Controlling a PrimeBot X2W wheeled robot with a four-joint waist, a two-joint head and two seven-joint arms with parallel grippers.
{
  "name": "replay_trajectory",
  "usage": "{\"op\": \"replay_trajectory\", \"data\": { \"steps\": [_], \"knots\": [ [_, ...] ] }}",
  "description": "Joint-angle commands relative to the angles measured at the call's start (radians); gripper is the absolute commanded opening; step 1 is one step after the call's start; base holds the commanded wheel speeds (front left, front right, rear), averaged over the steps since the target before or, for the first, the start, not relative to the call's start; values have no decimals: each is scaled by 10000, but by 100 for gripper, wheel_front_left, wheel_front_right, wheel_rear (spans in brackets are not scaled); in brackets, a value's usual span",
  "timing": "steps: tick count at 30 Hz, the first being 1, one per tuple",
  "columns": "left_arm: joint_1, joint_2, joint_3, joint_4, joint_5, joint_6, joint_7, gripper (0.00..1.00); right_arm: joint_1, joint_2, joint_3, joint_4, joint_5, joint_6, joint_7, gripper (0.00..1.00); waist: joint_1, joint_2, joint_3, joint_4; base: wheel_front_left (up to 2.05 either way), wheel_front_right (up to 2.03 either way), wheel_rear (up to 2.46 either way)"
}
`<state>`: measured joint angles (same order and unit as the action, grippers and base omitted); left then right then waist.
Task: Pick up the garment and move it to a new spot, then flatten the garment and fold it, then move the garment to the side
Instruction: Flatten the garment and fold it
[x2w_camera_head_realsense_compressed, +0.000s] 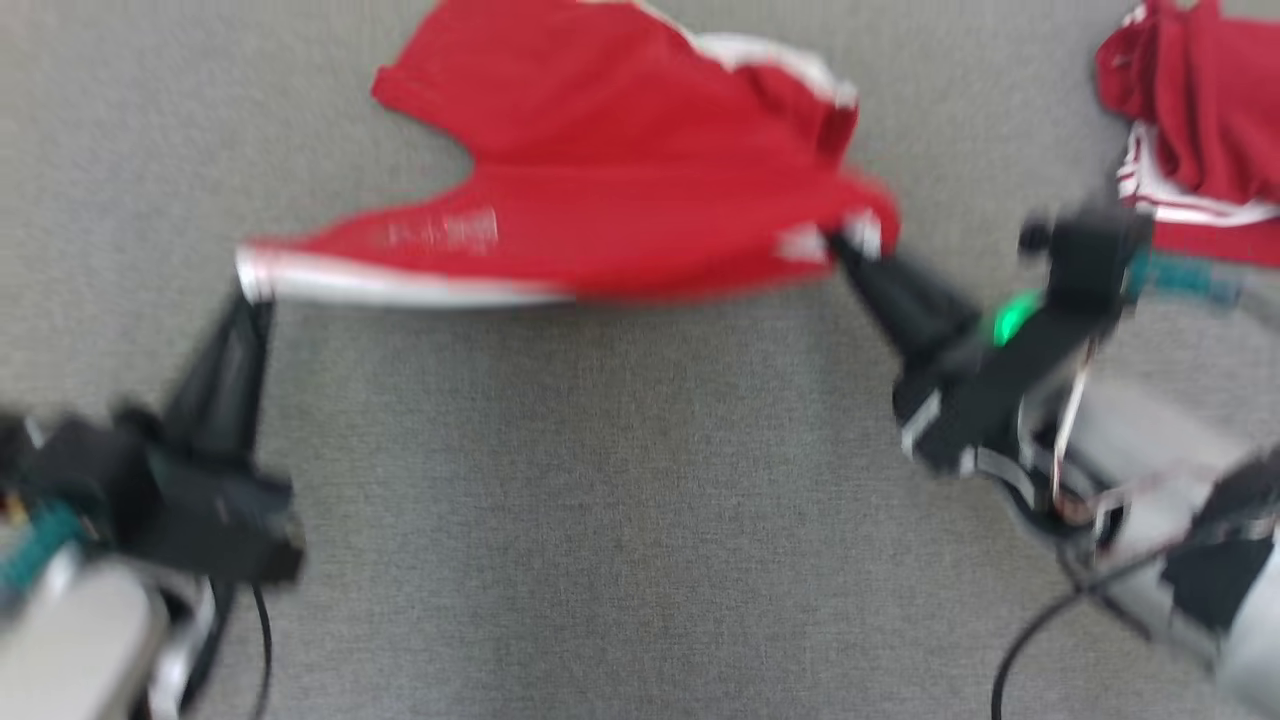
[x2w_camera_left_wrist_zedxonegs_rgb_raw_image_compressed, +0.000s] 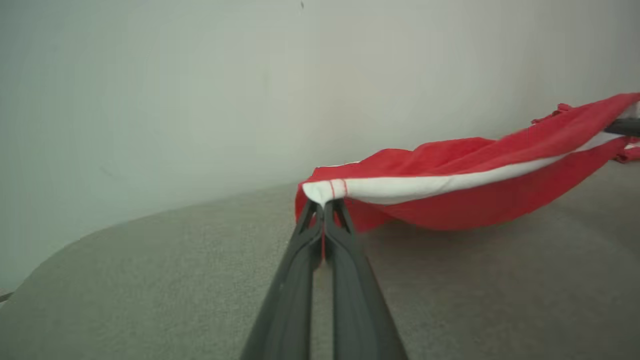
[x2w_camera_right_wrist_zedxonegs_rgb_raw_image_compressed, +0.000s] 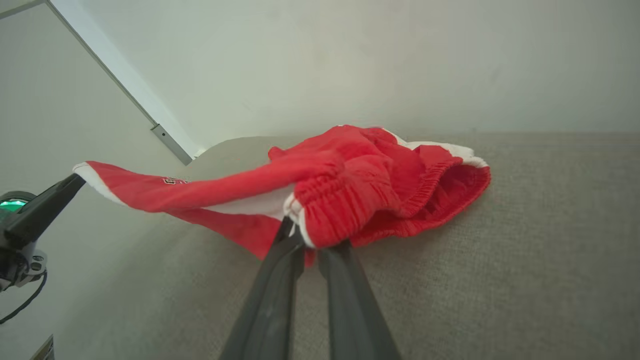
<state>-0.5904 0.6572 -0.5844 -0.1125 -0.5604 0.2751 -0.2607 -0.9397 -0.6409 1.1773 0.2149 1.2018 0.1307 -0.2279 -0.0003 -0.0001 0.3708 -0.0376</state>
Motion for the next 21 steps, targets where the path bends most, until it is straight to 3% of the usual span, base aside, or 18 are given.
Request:
{"op": "replay_trajectory", "data": {
  "steps": [1,13,21],
  "knots": [
    [719,-47,67,-118,141,99,-58,0,522,-212,85,-144,-27,1,-109,0,3,1,-631,-19,0,0,0],
    [4300,-959,858,-124,664,26,-60,0,3467,-754,164,-880,-456,1,-293,0,3,1,-1835,-37,0,0,0],
    [6021,-1673,1513,131,1287,-75,-61,0,5311,-1078,189,-1390,-470,1,281,0,3,1,-2322,-15,0,0,0]
  ]
}}
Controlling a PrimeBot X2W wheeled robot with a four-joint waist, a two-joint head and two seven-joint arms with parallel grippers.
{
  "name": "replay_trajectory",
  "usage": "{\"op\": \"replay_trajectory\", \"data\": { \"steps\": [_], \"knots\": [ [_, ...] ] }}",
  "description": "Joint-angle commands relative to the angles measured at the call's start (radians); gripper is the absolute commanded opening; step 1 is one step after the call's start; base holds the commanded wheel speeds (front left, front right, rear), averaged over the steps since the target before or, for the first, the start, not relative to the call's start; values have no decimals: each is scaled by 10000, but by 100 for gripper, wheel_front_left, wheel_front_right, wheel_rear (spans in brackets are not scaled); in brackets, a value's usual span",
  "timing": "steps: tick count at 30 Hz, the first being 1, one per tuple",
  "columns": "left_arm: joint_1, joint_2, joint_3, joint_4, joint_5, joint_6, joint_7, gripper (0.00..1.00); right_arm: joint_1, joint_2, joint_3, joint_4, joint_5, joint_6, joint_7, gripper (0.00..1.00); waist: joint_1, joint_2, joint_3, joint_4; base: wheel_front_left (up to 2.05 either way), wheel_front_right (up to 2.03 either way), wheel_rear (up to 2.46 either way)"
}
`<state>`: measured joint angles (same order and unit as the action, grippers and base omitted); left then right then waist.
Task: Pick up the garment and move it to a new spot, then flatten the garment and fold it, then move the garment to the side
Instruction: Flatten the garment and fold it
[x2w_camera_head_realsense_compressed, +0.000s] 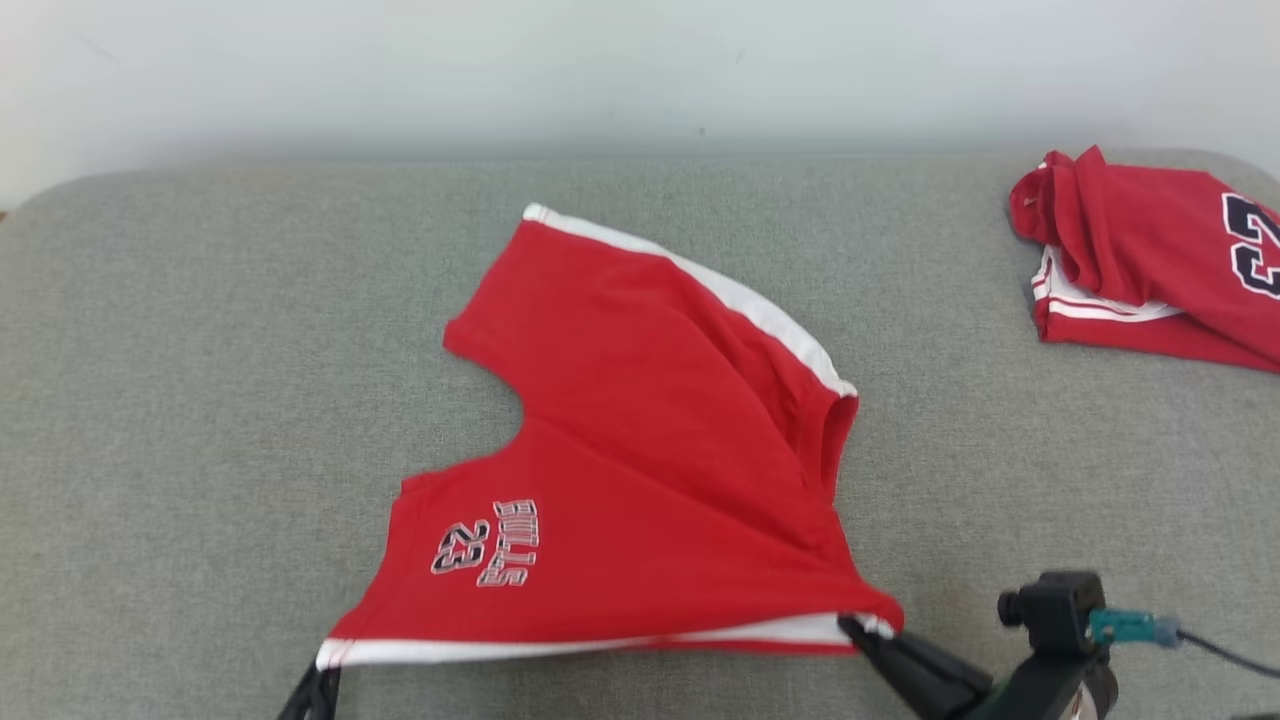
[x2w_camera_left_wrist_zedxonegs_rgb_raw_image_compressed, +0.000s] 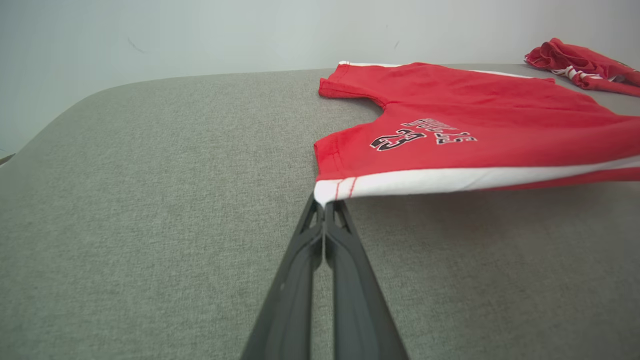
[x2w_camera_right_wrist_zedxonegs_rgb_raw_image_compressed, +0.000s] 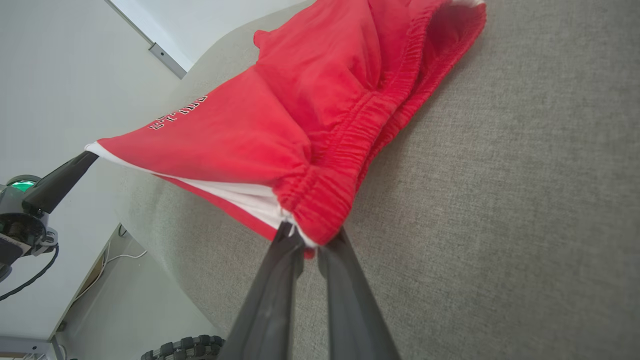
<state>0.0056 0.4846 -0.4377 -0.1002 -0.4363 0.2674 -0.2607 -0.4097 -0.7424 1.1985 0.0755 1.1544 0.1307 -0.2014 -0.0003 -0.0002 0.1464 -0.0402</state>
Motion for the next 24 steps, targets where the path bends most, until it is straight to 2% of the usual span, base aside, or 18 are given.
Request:
{"op": "replay_trajectory", "data": {
  "steps": [1,9,12,18,24],
  "knots": [
    [197,-8,87,63,153,-28,-61,0,196,-57,-77,-63,37,1,65,0,3,2,-95,14,0,0,0],
    [368,-222,475,452,829,-529,-61,0,933,283,-755,-459,-157,1,389,0,3,2,-215,-95,0,0,0],
    [-143,-26,647,364,1041,-841,-61,0,870,430,-1083,-669,-236,1,416,0,3,2,-207,-151,0,0,0],
    [-1933,783,731,431,1386,-1854,151,0,505,812,-1870,-842,-165,1,350,0,3,2,29,-457,0,0,0],
    [-4462,1505,755,863,1293,-3129,1098,0,-474,1704,-2412,-409,-254,1,716,0,3,2,786,-1229,0,0,0]
  ]
}}
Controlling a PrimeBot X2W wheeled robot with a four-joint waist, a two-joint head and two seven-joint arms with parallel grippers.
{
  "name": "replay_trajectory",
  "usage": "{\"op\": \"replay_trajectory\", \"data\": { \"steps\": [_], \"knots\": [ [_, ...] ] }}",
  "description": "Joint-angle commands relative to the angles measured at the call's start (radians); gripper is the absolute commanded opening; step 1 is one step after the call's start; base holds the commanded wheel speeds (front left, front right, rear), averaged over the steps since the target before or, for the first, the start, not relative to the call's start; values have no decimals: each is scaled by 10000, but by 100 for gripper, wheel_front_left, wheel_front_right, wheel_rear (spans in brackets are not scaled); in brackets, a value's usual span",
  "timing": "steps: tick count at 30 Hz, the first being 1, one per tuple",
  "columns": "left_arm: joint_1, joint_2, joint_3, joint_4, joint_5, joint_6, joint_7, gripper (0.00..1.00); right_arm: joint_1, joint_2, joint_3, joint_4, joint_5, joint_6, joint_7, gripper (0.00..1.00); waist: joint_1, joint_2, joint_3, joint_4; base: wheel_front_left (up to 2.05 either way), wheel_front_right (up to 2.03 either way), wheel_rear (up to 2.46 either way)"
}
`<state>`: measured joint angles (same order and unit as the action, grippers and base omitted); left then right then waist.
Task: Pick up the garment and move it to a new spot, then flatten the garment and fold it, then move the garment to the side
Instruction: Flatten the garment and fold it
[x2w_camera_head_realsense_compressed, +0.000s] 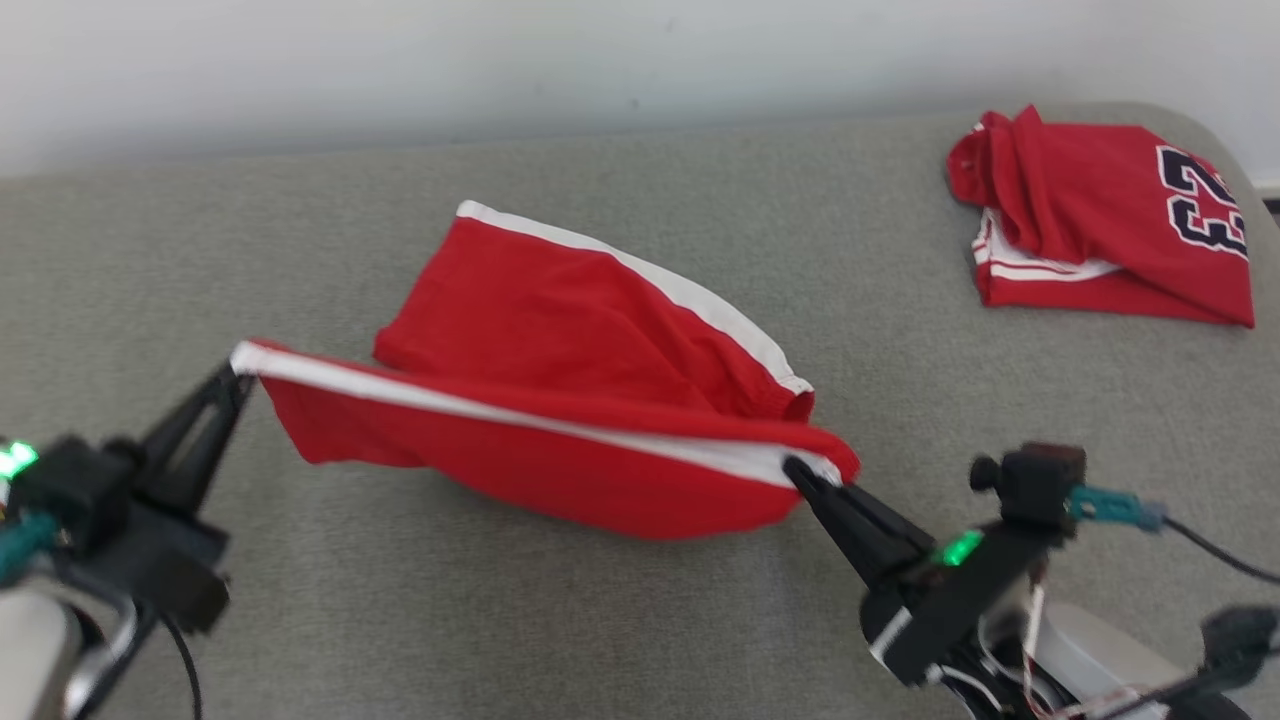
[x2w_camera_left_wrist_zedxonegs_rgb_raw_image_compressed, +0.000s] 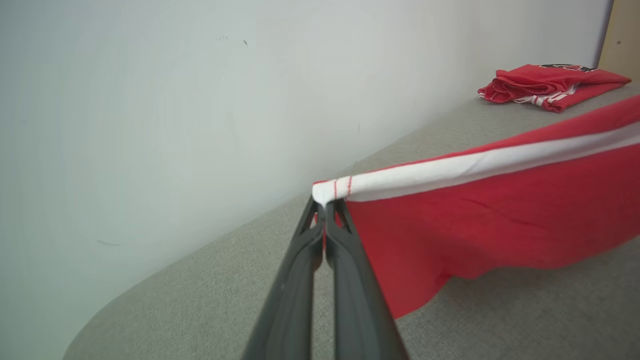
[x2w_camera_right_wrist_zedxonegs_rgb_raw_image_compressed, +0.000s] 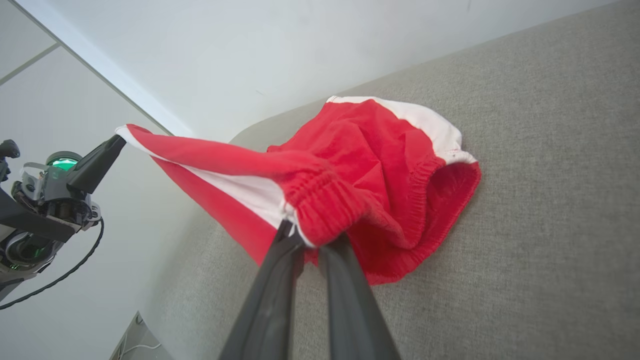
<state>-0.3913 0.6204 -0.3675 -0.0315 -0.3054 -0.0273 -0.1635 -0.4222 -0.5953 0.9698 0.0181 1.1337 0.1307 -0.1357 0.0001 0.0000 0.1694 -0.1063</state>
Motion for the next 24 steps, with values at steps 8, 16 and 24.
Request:
{"op": "replay_trajectory", "data": {
  "steps": [8,16,24],
  "knots": [
    [-3230,546,-723,1828,-367,-958,1051,0,-1846,1562,-436,1585,-83,1,304,0,-1,0,1547,-1364,0,0,0],
    [-5968,1252,-3112,3714,-1248,-1012,1534,0,-3283,2963,-276,3132,-187,1,166,0,-1,0,2486,-2225,0,0,0],
    [-7937,1702,-5296,4866,-1750,-1014,1482,0,-3920,3681,109,3584,109,1,-250,0,-1,0,2823,-2903,0,0,0]
  ]
}}
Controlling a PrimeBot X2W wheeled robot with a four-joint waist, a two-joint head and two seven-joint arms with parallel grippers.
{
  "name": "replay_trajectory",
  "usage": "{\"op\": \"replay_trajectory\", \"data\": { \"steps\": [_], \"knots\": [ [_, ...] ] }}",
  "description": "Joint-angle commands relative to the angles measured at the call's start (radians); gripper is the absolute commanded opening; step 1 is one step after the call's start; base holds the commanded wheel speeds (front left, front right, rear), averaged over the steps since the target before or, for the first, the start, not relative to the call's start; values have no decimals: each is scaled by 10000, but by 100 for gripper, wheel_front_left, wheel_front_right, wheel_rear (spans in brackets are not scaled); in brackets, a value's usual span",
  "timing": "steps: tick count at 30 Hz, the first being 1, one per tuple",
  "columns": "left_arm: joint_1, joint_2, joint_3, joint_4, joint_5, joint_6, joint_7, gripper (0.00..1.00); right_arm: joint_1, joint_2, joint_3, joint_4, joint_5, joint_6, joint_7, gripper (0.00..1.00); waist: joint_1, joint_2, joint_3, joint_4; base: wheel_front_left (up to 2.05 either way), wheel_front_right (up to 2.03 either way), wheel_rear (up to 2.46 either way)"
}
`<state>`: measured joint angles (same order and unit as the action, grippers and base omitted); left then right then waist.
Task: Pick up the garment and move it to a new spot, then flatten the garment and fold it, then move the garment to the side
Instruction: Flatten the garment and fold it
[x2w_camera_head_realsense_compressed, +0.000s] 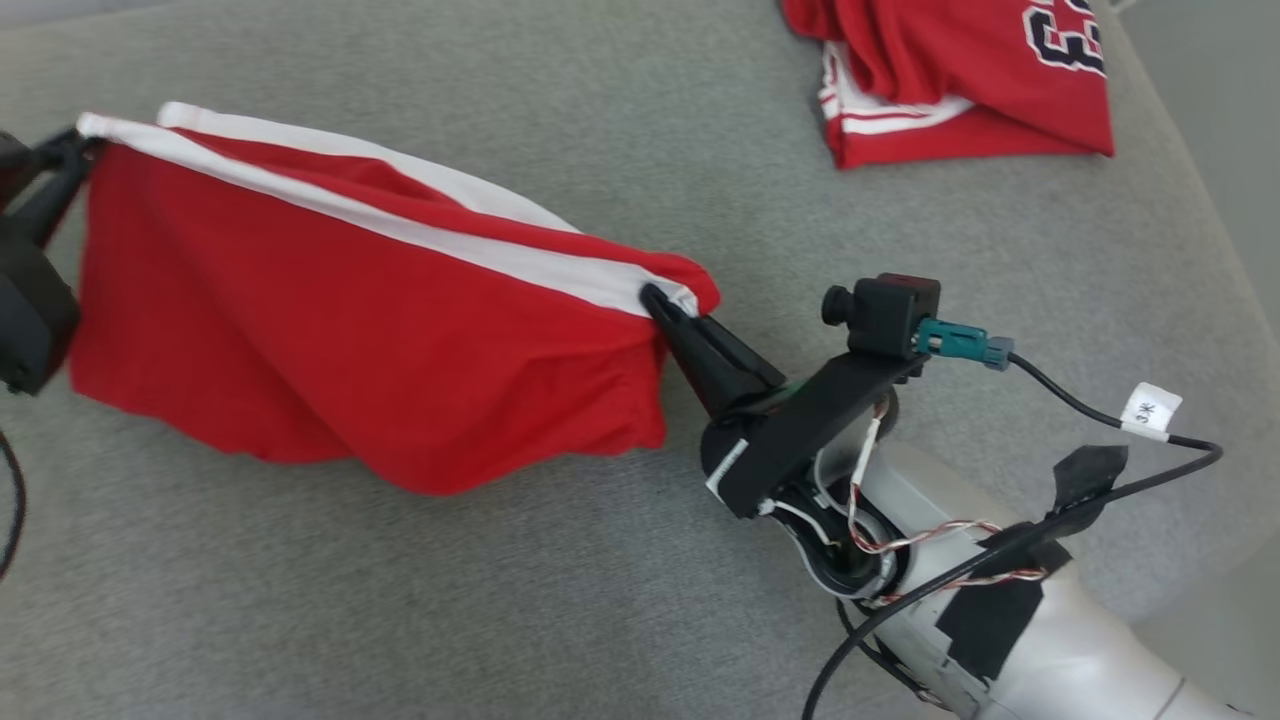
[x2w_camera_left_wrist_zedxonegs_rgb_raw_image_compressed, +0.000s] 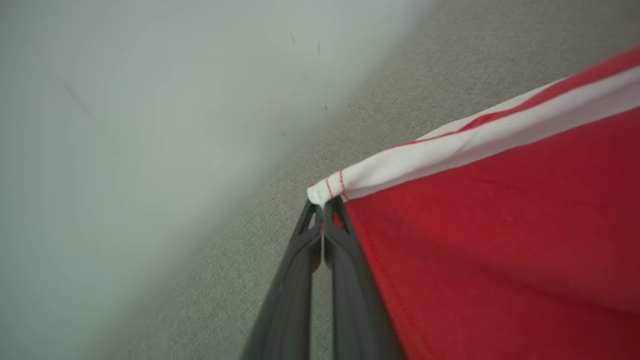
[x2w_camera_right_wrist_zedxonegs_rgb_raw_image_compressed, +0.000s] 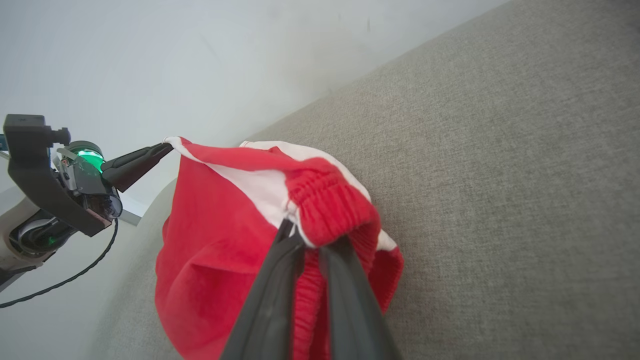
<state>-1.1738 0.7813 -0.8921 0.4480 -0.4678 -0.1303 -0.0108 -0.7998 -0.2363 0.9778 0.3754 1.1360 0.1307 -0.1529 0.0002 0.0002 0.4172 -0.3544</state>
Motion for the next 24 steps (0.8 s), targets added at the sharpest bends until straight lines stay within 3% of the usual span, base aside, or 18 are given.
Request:
{"op": "replay_trajectory", "data": {
  "steps": [1,7,15,16,17,18,24],
  "knots": [
    [-303,97,-253,208,-213,15,-69,0,-177,163,50,53,141,1,-142,0,-2,-2,384,-493,0,0,0],
    [-989,12,-1220,1225,-755,14,-331,0,-472,542,342,433,257,1,-395,0,-2,-2,515,-720,0,0,0],
    [-1415,-196,-1785,2405,-968,14,-1522,1,-761,772,559,916,288,1,-632,2,-2,-2,554,-713,0,0,0],
    [-1424,-276,-1828,2568,-973,14,-1656,81,-763,795,593,988,298,1,-656,42,-2,-2,542,-697,0,0,0],
    [-1402,-334,-1870,2723,-996,14,-1753,100,-787,806,615,1044,307,1,-667,84,-2,-2,519,-676,0,0,0],
    [-1375,-407,-1928,2867,-1014,13,-1844,100,-779,824,650,1073,364,1,-649,100,-2,-2,482,-652,0,0,0],
    [-1047,-684,-1910,3446,-1230,13,-2279,100,-584,492,747,1047,406,1,-730,100,-2,-2,110,-459,0,0,0]
  ]
}}
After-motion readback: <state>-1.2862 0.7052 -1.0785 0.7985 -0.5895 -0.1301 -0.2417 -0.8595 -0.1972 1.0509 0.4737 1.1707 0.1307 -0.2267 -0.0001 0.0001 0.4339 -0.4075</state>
